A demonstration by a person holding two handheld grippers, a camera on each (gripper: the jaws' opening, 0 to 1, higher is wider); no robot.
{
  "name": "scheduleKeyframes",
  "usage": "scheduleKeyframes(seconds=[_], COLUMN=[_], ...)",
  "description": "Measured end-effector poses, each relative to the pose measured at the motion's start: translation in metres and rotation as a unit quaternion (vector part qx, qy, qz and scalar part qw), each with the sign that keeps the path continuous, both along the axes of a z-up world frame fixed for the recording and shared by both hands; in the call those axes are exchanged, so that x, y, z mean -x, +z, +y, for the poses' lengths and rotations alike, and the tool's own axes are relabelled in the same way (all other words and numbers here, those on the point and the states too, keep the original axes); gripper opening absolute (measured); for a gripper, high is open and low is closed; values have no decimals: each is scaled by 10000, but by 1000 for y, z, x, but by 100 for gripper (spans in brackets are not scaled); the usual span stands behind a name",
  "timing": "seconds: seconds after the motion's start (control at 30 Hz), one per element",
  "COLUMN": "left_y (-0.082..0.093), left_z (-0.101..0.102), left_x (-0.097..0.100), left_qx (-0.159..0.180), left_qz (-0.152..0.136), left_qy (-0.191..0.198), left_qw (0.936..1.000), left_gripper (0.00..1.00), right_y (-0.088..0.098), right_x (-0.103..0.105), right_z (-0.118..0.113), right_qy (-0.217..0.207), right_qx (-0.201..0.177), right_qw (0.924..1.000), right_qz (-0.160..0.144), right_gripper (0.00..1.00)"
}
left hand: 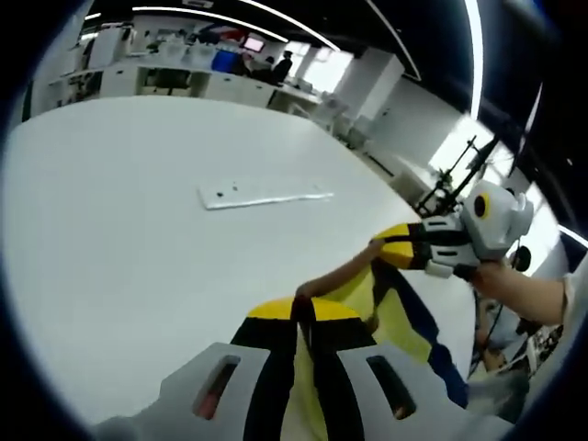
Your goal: Fold the garment on the visible template until the final outline fits inside the template.
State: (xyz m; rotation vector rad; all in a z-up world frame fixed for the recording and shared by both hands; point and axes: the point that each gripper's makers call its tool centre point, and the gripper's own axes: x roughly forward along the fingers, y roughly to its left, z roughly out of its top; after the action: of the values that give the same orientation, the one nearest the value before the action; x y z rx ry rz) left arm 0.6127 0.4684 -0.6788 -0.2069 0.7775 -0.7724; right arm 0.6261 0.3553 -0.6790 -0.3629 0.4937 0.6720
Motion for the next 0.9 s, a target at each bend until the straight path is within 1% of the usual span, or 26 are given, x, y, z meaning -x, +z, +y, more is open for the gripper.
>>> scheduleKeyframes(seconds=[0.17,0.37,0.47,0.67,0.77,0.9], left_y=[-10,-18,-26,-34,-37,-42], left_z=[0,0,5,12,9,10], left_x=[-3,-5,-14,-25,-22,-23], left_qx=[-40,-89,-113,-166,-207,-243], left_qz=[91,156,195,235,276,323], left_qy=[5,15,19,12,-2,-6], left_qw=[10000,9998,9997,9996,9994,9992], left_gripper=[1,1,1,1,1,1], right_y=[-11,-22,-27,-32,-38,-44], right_x=[-3,-6,-9,-13,-14,-16], right_z=[0,-2,-1,1,1,1], right_qy=[-6,-1,-17,-20,-7,-12], right_qx=[22,123,141,174,222,244], right_qw=[10000,9998,9996,9995,9993,9991], right_qz=[96,184,225,268,311,353], right_gripper=[4,4,4,4,4,4])
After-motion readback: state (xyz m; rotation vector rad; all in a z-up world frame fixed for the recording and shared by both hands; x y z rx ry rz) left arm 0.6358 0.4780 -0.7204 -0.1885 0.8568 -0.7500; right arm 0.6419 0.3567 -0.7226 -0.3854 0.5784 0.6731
